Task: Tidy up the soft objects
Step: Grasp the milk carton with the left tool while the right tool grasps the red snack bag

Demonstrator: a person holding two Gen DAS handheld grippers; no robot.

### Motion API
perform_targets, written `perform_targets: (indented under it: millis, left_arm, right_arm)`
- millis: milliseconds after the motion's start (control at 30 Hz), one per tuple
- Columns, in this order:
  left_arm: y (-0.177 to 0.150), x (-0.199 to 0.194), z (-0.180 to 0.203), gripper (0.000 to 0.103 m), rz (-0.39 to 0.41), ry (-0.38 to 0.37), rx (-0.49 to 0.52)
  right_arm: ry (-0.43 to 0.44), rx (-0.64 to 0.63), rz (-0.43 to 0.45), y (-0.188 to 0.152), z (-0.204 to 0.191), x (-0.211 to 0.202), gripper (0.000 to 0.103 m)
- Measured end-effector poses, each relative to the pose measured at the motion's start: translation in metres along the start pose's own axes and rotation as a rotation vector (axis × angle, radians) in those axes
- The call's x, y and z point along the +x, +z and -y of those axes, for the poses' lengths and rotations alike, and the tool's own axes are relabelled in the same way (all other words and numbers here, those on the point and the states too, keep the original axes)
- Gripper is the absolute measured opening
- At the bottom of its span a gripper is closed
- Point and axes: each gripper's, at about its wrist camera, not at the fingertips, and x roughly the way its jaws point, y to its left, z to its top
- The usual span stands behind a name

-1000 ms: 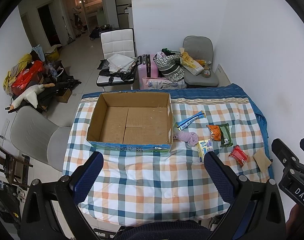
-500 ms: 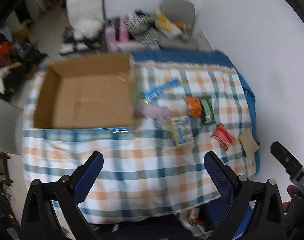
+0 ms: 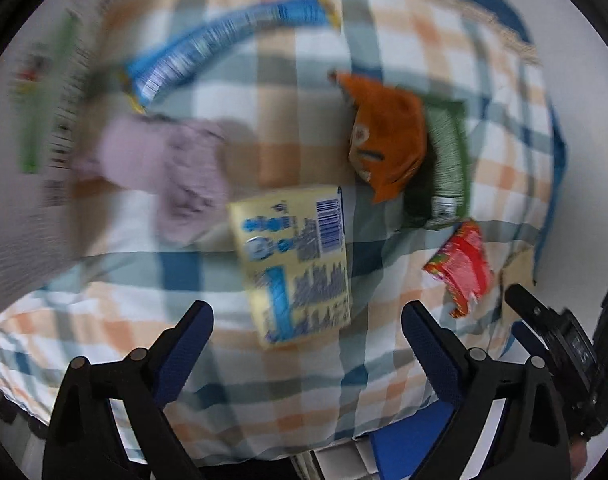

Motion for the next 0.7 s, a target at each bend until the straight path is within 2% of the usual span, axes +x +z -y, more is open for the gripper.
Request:
perform_targets:
  millis: [133, 200, 267, 333, 400, 567, 633, 700]
  left_arm:
    - [0.009, 0.039, 0.004, 0.096, -0.048, 0.040, -0.010]
    - [0.010, 0.049, 0.004, 0.082, -0.050, 0.063, -0.009]
    - [0.010, 0.057, 0.004, 0.075, -0.048, 0.097, -0.001]
    - [0.007, 0.057, 0.007, 0.074, -0.029, 0.114, 0.007]
    - [0.005, 0.057, 0.010, 0.066, -0.017, 0.140, 0.015]
    - [-0.002, 0.052, 0.012, 0.063, -0.001, 0.153, 0.011]
    - [-0.008, 0.050, 0.015, 0.062, 0.011, 0.157, 0.014]
    - [-0.017, 0.047, 0.018, 0.062, 0.022, 0.163, 0.019]
  right_arm:
    - [-0.022, 0.060, -0.065, 0.019, 0.014, 0.055, 0.103]
    - [-0.009, 0.081, -0.082, 0.026, 0.018, 0.076, 0.103]
    - [0.001, 0.094, -0.103, 0.030, 0.019, 0.093, 0.103]
    - [0.007, 0.102, -0.113, 0.033, 0.019, 0.107, 0.103]
    - [-0.007, 0.086, -0.126, 0.033, 0.016, 0.117, 0.103]
    - [-0.062, 0.065, -0.122, 0.030, 0.009, 0.134, 0.102]
    - [-0.075, 0.069, -0.117, 0.026, 0.009, 0.135, 0.093]
    - [-0.085, 0.060, -0.115, 0.021, 0.007, 0.126, 0.090]
